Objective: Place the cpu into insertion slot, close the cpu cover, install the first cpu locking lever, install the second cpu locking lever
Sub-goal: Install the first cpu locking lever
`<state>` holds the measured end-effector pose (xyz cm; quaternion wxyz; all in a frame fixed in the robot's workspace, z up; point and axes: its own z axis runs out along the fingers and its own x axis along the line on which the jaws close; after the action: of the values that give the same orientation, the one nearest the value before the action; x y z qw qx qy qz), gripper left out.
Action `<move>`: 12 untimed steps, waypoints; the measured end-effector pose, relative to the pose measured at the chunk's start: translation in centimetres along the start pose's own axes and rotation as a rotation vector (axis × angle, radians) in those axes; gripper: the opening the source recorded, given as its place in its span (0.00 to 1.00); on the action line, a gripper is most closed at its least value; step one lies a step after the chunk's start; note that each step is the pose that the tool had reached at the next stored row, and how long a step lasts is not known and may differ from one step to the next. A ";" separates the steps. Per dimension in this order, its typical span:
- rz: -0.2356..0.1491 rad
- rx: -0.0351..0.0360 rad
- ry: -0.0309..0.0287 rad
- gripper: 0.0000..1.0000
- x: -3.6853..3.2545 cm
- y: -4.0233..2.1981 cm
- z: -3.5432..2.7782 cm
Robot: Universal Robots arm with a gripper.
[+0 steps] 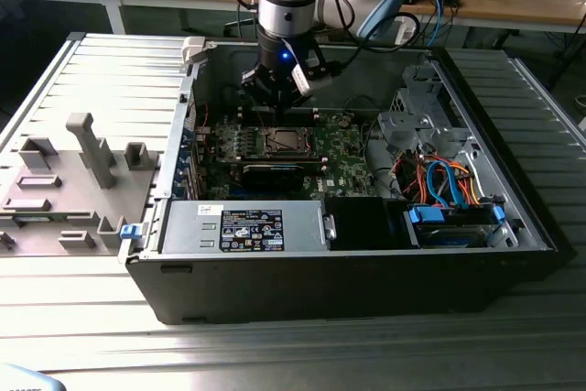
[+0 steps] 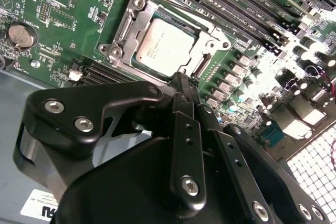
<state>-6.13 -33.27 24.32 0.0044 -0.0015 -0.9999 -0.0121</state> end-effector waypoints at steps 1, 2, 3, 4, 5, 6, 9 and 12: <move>0.000 0.0000 0.0000 0.11 0.03 0.00 0.00; 0.000 0.0000 0.0000 0.11 0.07 0.00 0.00; 0.000 0.0000 0.0000 0.11 0.08 0.00 0.00; 0.000 0.0000 0.0000 0.11 0.10 0.00 0.00; 0.000 -0.0001 0.0000 0.11 0.13 0.00 0.00; 0.000 -0.0001 0.0000 0.11 0.14 0.00 0.00; 0.000 -0.0001 0.0000 0.11 0.32 0.00 0.00; 0.000 -0.0018 0.0001 0.11 0.39 -0.01 0.00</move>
<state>-6.51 -33.28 24.33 0.0045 -0.0015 -0.9999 -0.0130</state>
